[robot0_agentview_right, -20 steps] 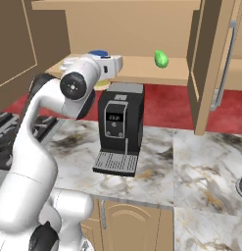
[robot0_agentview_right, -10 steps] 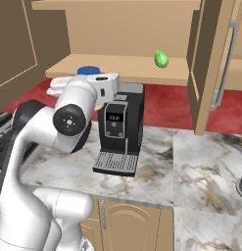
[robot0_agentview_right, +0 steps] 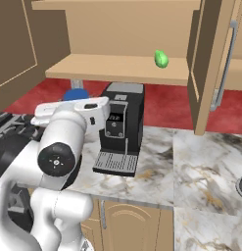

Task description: The dining table condiment station is running low on mayonnaise. Refill the condiment station by opening the cabinet and taking the mayonnaise from the cabinet and placing it on the dining table.

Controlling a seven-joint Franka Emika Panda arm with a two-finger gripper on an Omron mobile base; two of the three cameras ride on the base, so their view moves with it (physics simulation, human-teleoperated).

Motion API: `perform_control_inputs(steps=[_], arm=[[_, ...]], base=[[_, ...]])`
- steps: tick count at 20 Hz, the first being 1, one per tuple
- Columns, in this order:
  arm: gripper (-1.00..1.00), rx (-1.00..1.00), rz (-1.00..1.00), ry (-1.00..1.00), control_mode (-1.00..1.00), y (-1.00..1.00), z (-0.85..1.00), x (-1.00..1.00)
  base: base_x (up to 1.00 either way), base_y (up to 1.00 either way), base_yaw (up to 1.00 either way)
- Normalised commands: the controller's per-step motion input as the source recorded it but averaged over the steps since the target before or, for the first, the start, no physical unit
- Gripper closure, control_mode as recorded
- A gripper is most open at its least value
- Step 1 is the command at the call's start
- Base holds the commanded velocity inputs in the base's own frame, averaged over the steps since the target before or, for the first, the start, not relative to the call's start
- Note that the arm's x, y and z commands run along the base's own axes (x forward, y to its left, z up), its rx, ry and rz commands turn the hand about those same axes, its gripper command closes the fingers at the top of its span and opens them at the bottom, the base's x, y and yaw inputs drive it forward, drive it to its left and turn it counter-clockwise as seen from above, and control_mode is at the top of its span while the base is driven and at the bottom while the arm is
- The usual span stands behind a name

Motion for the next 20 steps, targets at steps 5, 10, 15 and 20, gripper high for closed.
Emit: perform_control_inputs(steps=[5, 10, 15, 20], arm=[[1.0, 0.0, 0.0, 0.07, -1.0, 0.02, -0.1, 0.01], [1.0, -0.07, 0.03, 0.05, 1.0, 0.06, -0.1, 0.12], [1.0, 0.0, 0.0, 0.0, 1.0, 0.0, 0.0, 0.0], [1.0, 0.0, 0.0, 0.0, 1.0, 0.0, 0.0, 0.0]], base=[[0.0, 0.0, 0.0], [-0.04, 0.03, 0.05], [-0.55, 0.4, 0.5], [-0.75, 0.37, 0.57]])
